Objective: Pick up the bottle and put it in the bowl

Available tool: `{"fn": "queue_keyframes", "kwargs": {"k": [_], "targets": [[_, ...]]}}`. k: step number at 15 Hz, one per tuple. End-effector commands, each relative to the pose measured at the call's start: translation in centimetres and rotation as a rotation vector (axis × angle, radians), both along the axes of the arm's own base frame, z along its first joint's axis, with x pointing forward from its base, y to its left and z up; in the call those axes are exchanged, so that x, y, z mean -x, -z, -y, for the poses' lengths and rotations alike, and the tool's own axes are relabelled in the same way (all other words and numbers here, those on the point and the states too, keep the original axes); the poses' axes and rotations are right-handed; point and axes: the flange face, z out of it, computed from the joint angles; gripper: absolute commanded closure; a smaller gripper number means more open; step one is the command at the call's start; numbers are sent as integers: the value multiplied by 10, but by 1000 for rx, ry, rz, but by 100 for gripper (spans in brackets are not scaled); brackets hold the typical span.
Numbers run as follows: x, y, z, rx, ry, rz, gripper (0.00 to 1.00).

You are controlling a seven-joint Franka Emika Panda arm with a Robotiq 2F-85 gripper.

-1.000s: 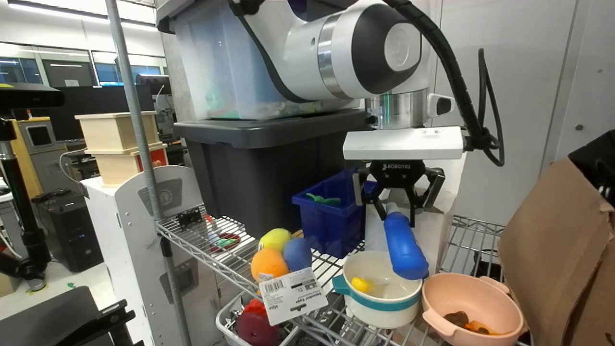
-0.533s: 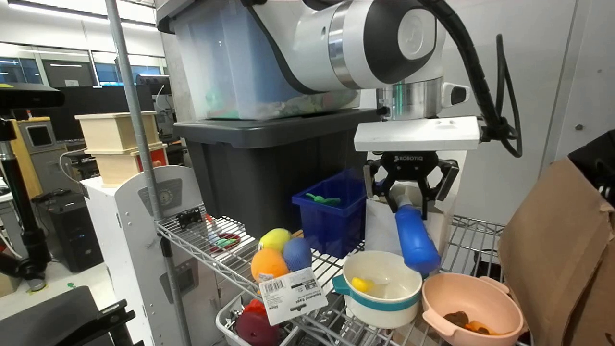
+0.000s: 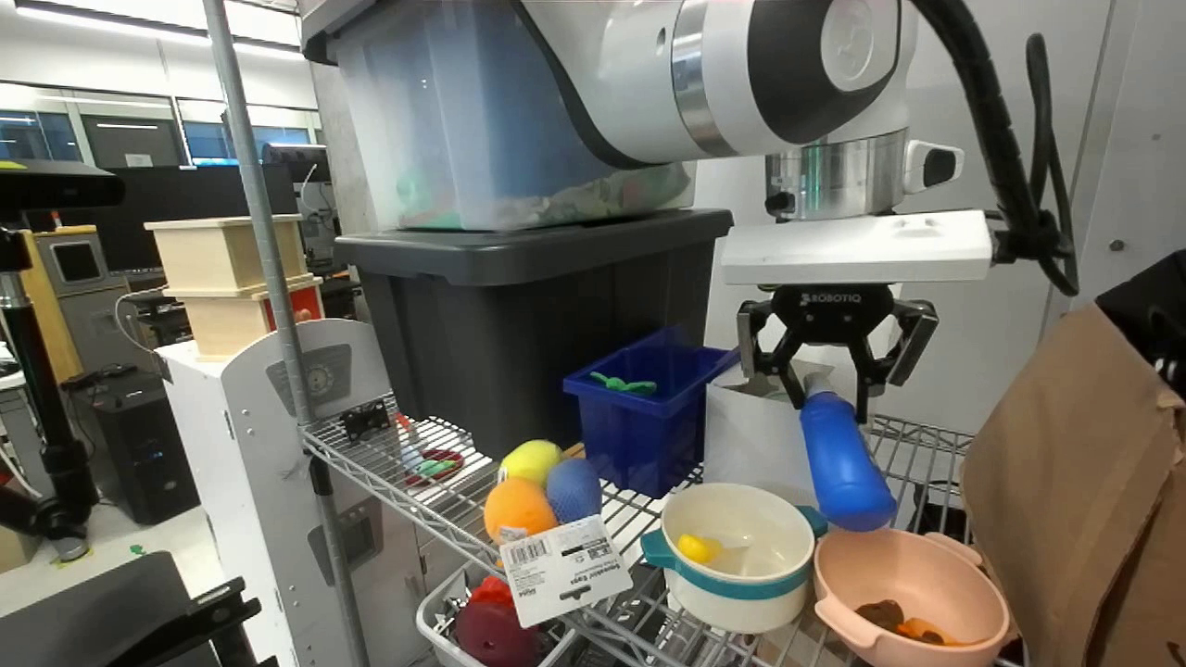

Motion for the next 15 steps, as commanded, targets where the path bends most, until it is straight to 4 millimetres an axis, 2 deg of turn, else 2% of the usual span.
{"fn": "queue_keyframes", "kwargs": {"k": [1,7,15], "targets": [[-2,0,13,-21,-2,-12,77],[-4,14,25,-26,17,-38,77],[-19,25,38,-22,37,-49,77]]}}
